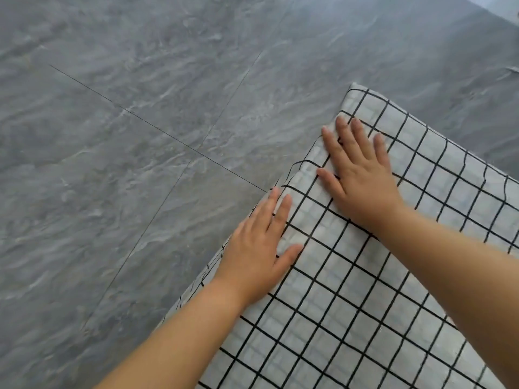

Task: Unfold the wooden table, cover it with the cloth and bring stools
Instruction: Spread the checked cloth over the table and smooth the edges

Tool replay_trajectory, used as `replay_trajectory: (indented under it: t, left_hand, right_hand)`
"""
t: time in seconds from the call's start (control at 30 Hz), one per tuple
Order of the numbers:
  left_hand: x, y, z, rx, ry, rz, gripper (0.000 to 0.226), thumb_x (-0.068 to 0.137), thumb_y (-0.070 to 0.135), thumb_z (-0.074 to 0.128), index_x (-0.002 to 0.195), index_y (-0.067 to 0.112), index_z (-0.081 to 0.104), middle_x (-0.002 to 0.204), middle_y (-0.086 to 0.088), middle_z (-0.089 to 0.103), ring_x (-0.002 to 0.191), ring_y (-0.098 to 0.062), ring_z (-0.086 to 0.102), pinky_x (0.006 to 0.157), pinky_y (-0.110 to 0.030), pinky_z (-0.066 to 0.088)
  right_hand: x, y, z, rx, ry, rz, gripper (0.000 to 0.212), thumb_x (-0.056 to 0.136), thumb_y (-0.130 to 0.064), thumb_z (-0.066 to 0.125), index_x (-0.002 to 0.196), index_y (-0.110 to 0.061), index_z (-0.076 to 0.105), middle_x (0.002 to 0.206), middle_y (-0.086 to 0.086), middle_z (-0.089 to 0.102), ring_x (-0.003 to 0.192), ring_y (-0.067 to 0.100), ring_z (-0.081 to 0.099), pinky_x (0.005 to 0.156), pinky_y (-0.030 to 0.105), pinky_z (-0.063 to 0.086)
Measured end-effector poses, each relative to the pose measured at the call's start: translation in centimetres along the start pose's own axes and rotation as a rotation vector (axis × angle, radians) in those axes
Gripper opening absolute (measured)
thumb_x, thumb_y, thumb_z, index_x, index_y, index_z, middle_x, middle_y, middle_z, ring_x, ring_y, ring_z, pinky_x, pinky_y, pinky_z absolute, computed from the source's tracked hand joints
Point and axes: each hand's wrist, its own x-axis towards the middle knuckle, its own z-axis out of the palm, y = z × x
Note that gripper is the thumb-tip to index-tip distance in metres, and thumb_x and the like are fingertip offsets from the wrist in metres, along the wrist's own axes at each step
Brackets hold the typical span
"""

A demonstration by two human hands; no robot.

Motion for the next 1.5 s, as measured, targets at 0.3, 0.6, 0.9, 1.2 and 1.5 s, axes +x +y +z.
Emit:
replay_trajectory:
  t: [0.3,0.6,0.9,1.2,1.5]
  left_hand:
    - [-0.4,0.2,0.3,0.270,0.114,0.024,0.077,0.090,0.060,0.030,0.150,0.019,0.007,0.158,-0.005,0.000,0.144,-0.025,0.012,0.113,-0.051,0.018]
    - [-4.8,5.8,4.4,0.519,-0.146,0.451,0.073,0.090,0.058,0.033,0.149,0.018,0.021,0.157,-0.005,0.011,0.145,-0.025,0.006,0.109,-0.053,0.015]
    - [-6.0,11.7,9.2,0.571,-0.258,0.670,0.070,0.092,0.056,0.030,0.150,0.019,0.015,0.158,-0.004,0.009,0.145,-0.025,0.003,0.112,-0.053,0.008]
    - [-7.8,13.8,11.8,0.700,-0.314,0.725,0.072,0.091,0.058,0.028,0.150,0.019,0.015,0.157,-0.004,0.011,0.145,-0.024,0.005,0.113,-0.055,0.007]
    - [-8.7,14.1,11.5,0.769,-0.360,0.732,0.071,0.092,0.058,0.018,0.150,0.017,0.012,0.157,-0.007,0.011,0.145,-0.027,0.004,0.113,-0.057,0.009]
  right_hand:
    - [-2.1,0.0,-1.4,0.082,0.120,0.046,0.067,0.094,-0.054,0.019,0.150,-0.020,0.004,0.158,0.006,0.002,0.145,0.023,-0.003,0.116,0.046,0.000]
    - [-19.5,6.5,-0.2,0.268,0.212,0.489,0.059,0.092,-0.044,0.033,0.143,-0.017,0.029,0.154,0.012,0.016,0.143,0.026,0.008,0.114,0.054,0.014]
    - [-30.4,9.3,1.7,0.221,0.194,0.666,0.062,0.093,-0.045,0.032,0.147,-0.016,0.023,0.155,0.015,0.012,0.144,0.028,0.005,0.115,0.053,0.011]
    - [-40.8,7.3,4.9,0.262,0.085,0.823,0.065,0.093,-0.051,0.024,0.150,-0.020,0.014,0.158,0.010,0.001,0.145,0.025,-0.004,0.116,0.050,0.006]
    - [-45.7,2.5,6.5,0.645,0.155,0.837,0.068,0.090,-0.055,0.015,0.148,-0.030,-0.011,0.157,-0.004,-0.015,0.143,0.019,0.013,0.107,0.038,0.030]
